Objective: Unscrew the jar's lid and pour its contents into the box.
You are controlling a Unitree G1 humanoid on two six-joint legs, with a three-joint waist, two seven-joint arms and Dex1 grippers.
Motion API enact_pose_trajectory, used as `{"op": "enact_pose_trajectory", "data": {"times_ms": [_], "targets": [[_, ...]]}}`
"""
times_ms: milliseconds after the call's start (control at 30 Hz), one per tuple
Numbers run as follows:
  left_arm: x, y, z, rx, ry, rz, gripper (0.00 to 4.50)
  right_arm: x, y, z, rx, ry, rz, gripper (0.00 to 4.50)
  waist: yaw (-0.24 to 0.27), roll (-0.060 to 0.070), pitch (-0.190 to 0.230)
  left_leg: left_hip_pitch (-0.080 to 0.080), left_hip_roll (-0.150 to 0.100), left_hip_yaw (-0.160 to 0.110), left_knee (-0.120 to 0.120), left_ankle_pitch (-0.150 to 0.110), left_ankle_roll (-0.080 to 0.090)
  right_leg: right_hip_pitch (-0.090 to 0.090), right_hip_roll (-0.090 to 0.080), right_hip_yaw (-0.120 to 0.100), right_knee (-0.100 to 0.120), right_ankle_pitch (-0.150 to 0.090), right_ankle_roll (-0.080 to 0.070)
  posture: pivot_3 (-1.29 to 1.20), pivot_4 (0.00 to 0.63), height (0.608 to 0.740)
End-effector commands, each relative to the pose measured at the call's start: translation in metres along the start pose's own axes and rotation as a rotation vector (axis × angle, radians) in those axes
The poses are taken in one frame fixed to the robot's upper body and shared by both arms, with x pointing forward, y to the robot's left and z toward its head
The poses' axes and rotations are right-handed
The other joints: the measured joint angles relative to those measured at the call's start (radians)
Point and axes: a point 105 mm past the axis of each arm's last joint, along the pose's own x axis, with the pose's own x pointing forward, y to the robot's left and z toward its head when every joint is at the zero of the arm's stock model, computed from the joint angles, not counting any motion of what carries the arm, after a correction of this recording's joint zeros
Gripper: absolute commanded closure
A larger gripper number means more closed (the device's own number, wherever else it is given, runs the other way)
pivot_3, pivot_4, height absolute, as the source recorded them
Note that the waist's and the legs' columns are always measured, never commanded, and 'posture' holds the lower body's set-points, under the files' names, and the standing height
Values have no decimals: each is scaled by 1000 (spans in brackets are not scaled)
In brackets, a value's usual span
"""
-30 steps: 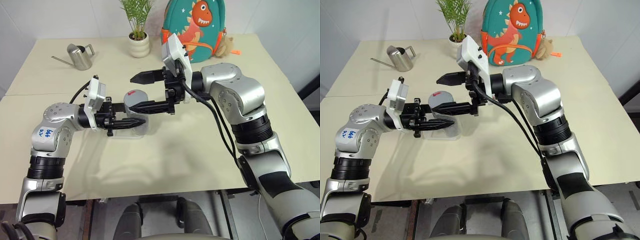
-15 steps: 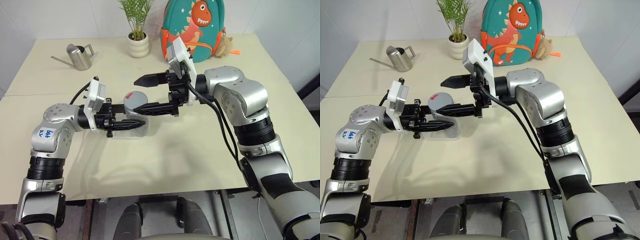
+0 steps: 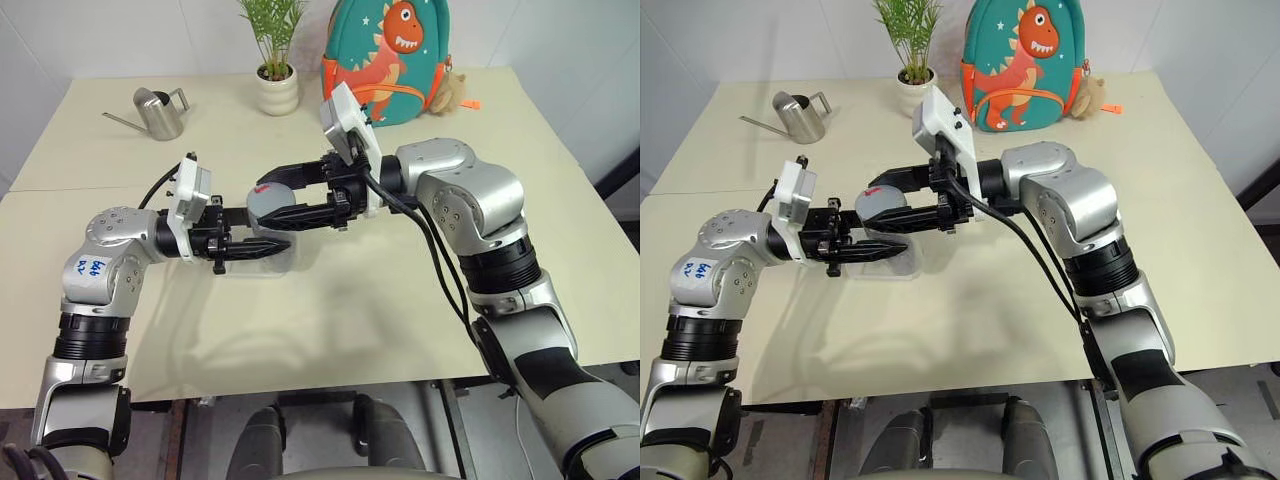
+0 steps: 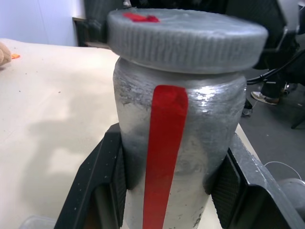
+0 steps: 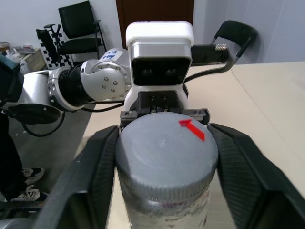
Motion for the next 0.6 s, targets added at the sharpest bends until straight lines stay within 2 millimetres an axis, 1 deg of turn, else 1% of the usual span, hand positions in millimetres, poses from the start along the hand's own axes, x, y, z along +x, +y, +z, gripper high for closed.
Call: {"op": "enact_pose_trajectory", "data": {"times_ms": [33, 133, 233, 300, 367, 467, 533, 567, 600], "targets": [[-1, -4, 7, 32, -4, -15, 2617, -1, 1, 19, -26, -81, -12, 1948, 0, 0, 0, 0, 0, 0, 0, 0, 0, 0, 0, 0, 0, 0, 0, 0, 150, 740], [-1, -4, 6, 30, -1, -15, 2617, -7, 2, 37, 24, -203, -9, 1948, -1, 0, 0, 0, 0, 0, 0, 0, 0, 0, 0, 0, 0, 0, 0, 0, 150, 740], [-2, -6, 3, 19, 7, -19, 2617, -22, 4, 57, 84, -350, 1, 1948, 0, 0, 0, 0, 0, 0, 0, 0, 0, 0, 0, 0, 0, 0, 0, 0, 150, 740], [-4, -6, 2, 11, 11, -19, 2617, -36, 2, 62, 112, -408, -35, 1948, 3, 0, 0, 0, 0, 0, 0, 0, 0, 0, 0, 0, 0, 0, 0, 0, 150, 740], [-5, -6, 0, 6, 16, -18, 2617, -48, -4, 60, 131, -423, -99, 1948, 8, 0, 0, 0, 0, 0, 0, 0, 0, 0, 0, 0, 0, 0, 0, 0, 150, 740], [-7, -6, -1, 4, 20, -15, 2617, -67, -11, 46, 135, -390, -211, 1948, 13, 0, 0, 0, 0, 0, 0, 0, 0, 0, 0, 0, 0, 0, 0, 0, 150, 740], [-8, -5, 0, 6, 18, -9, 2617, -84, -19, 18, 97, -285, -347, 1948, 17, 0, 0, 0, 0, 0, 0, 0, 0, 0, 0, 0, 0, 0, 0, 0, 150, 740], [-9, -4, 1, 7, 17, -4, 2617, -92, -24, 1, 61, -215, -417, 1948, 20, 0, 0, 0, 0, 0, 0, 0, 0, 0, 0, 0, 0, 0, 0, 0, 150, 740], [-10, -2, 2, 9, 14, 4, 2617, -102, -27, -20, 48, -141, -484, 1948, 24, 0, 0, 0, 0, 1, 0, 0, 0, 0, 0, 0, -1, 0, 0, 0, 150, 740]]}}
